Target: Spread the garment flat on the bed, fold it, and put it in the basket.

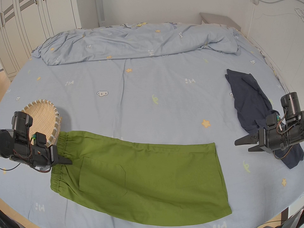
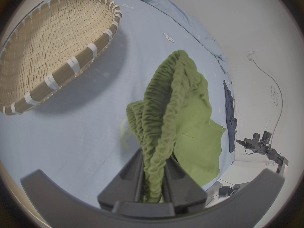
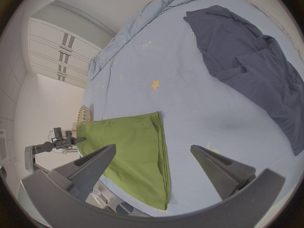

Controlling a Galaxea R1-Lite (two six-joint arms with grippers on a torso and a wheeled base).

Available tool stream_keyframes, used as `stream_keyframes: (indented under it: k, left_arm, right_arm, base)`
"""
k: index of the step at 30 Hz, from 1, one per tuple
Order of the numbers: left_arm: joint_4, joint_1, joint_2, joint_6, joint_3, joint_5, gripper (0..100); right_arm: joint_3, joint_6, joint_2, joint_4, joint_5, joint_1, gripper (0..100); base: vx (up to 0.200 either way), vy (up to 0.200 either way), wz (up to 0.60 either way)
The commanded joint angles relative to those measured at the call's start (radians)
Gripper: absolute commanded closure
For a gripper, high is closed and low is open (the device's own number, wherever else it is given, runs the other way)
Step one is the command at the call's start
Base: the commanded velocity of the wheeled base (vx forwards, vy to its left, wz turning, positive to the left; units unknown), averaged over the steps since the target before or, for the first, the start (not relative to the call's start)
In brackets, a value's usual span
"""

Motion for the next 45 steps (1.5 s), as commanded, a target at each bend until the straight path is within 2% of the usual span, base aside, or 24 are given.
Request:
stream_keyframes:
  k: [1, 2, 3, 5, 6, 7, 8, 9, 11, 12, 13, 14, 15, 17, 18, 20, 21, 24, 25, 32, 36, 40, 41, 45]
  left_arm:
    - [0.085, -0.009, -0.056, -0.009, -0.077, 0.000, 100]
    - [0.286, -0.042, -0.108, -0.020, -0.202, 0.001, 100]
    - [0.316, -0.046, -0.114, -0.021, -0.224, 0.001, 100]
    - [0.557, -0.086, -0.140, -0.040, -0.397, 0.024, 100]
    - [0.620, -0.106, -0.143, -0.043, -0.451, 0.047, 100]
    - [0.628, -0.108, -0.145, -0.043, -0.455, 0.052, 100]
    - [0.663, -0.138, -0.150, -0.046, -0.495, 0.090, 100]
    - [0.666, -0.170, -0.156, -0.061, -0.511, 0.124, 100]
    - [0.666, -0.190, -0.157, -0.074, -0.517, 0.136, 100]
    - [0.667, -0.304, -0.148, -0.147, -0.538, 0.182, 100]
    - [0.667, -0.319, -0.146, -0.156, -0.541, 0.190, 100]
    - [0.671, -0.410, -0.131, -0.210, -0.557, 0.232, 100]
    - [0.671, -0.417, -0.130, -0.215, -0.558, 0.235, 100]
    - [0.674, -0.560, -0.087, -0.301, -0.604, 0.322, 100]
    - [0.674, -0.585, -0.076, -0.317, -0.616, 0.337, 100]
    - [0.674, -0.585, -0.076, -0.317, -0.616, 0.337, 100]
    - [0.683, -0.669, -0.030, -0.388, -0.676, 0.386, 100]
    - [0.698, -0.727, 0.004, -0.440, -0.742, 0.403, 100]
    - [0.729, -0.783, 0.033, -0.483, -0.796, 0.414, 100]
    - [0.743, -0.905, 0.120, -0.607, -0.931, 0.488, 100]
    - [0.743, -0.977, 0.174, -0.667, -0.978, 0.505, 100]
    - [0.743, -1.003, 0.214, -0.699, -1.017, 0.523, 100]
    - [0.741, -1.016, 0.260, -0.726, -1.060, 0.561, 100]
    - [0.741, -1.033, 0.318, -0.752, -1.106, 0.597, 100]
  right_arm:
    - [0.001, 0.000, 0.007, 0.000, 0.000, 0.006, 0]
    - [0.001, 0.000, 0.007, 0.000, -0.001, 0.004, 0]
    - [0.001, 0.000, 0.007, 0.000, -0.001, 0.004, 0]
    - [0.000, 0.002, 0.004, 0.000, -0.001, 0.004, 0]
    - [-0.002, 0.002, 0.004, 0.000, -0.001, 0.004, 0]
    - [-0.002, 0.002, 0.004, 0.000, -0.001, 0.004, 0]
    - [-0.002, 0.002, 0.003, 0.000, -0.001, 0.004, 0]
    - [-0.002, 0.002, 0.003, 0.000, -0.001, 0.004, 0]
    - [0.000, 0.002, 0.003, 0.001, -0.001, 0.004, 0]
    - [0.000, 0.002, 0.003, 0.001, -0.001, 0.006, 0]
    - [0.000, 0.002, 0.003, 0.001, -0.001, 0.006, 0]
    - [0.000, 0.002, 0.001, 0.001, -0.001, 0.006, 0]
    - [0.000, 0.002, 0.001, 0.001, -0.001, 0.006, 0]
    - [0.000, 0.002, 0.000, 0.001, -0.001, 0.006, 0]
    - [0.000, 0.002, 0.000, 0.001, -0.001, 0.006, 0]
    - [0.000, 0.002, 0.000, 0.001, -0.001, 0.006, 0]
    - [0.000, 0.002, 0.001, 0.001, -0.001, 0.006, 0]
    - [0.000, 0.002, 0.003, 0.001, -0.001, 0.006, 0]
    - [0.000, 0.002, 0.004, 0.001, -0.001, 0.006, 0]
    - [0.003, 0.000, 0.007, 0.001, -0.004, 0.006, 0]
    - [0.004, -0.003, 0.009, 0.000, -0.043, 0.012, 0]
    - [0.004, -0.001, 0.010, 0.000, -0.057, 0.019, 0]
    - [0.006, -0.001, 0.010, -0.002, -0.057, 0.022, 0]
    - [0.006, 0.000, 0.009, -0.003, -0.057, 0.027, 0]
  base:
    - [0.000, 0.000, 0.00]
    - [0.000, 0.000, 0.00]
    - [0.000, 0.000, 0.00]
    - [0.000, 0.000, 0.00]
    - [0.000, 0.000, 0.00]
    - [0.000, 0.000, 0.00]
    - [0.000, 0.000, 0.00]
    - [0.000, 0.000, 0.00]
    - [0.000, 0.000, 0.00]
    - [0.000, 0.000, 0.00]
    - [0.000, 0.000, 0.00]
    - [0.000, 0.000, 0.00]
    - [0.000, 0.000, 0.00]
    - [0.000, 0.000, 0.00]
    - [0.000, 0.000, 0.00]
    - [0.000, 0.000, 0.00]
    - [0.000, 0.000, 0.00]
    - [0.000, 0.000, 0.00]
    - [0.000, 0.000, 0.00]
    - [0.000, 0.000, 0.00]
    - [0.000, 0.000, 0.00]
    - [0.000, 0.000, 0.00]
    - [0.000, 0.000, 0.00]
    - [0.000, 0.000, 0.00]
